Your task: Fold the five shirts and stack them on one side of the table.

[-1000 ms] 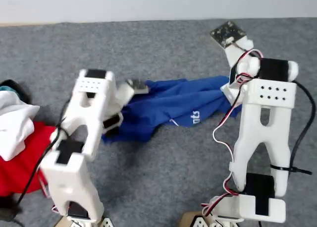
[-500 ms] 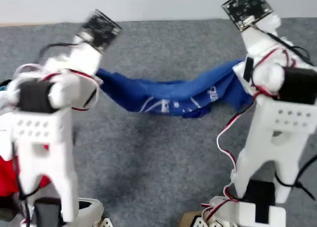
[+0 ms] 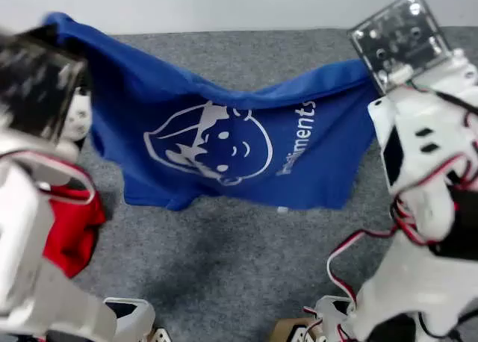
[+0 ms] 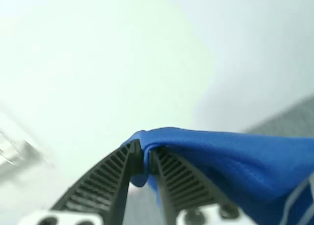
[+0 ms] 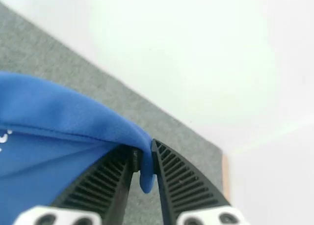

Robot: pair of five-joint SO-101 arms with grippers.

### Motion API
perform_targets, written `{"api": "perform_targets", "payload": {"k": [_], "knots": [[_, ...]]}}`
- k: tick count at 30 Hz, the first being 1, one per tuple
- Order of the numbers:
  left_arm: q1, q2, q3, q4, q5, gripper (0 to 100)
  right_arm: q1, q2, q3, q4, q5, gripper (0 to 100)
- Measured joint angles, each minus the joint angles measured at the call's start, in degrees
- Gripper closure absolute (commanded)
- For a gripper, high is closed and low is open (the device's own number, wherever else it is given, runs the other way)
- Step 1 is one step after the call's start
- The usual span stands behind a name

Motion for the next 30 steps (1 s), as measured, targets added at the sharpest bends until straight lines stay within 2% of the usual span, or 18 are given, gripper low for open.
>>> {"api": "perform_targets", "payload": {"k": [8,15,19,24,30], "knots": [[0.00,-0.18,-12.40,-0.18,-0.26,100,0.00,-5.63,0.00,-0.09,0.00,98.7],[-0.09,-1.32,-23.74,3.69,-6.42,100,0.00,-13.01,-0.97,0.35,3.43,98.8],[-0.09,-2.11,-24.97,4.13,-8.00,100,2.20,-15.91,-1.67,3.60,5.89,98.8],[0.00,-6.68,-18.90,4.13,-8.09,100,5.45,-16.53,-1.67,7.47,8.88,98.8],[-5.54,-13.54,0.79,4.13,-8.26,100,5.80,-15.21,5.10,7.91,9.41,98.8]]}}
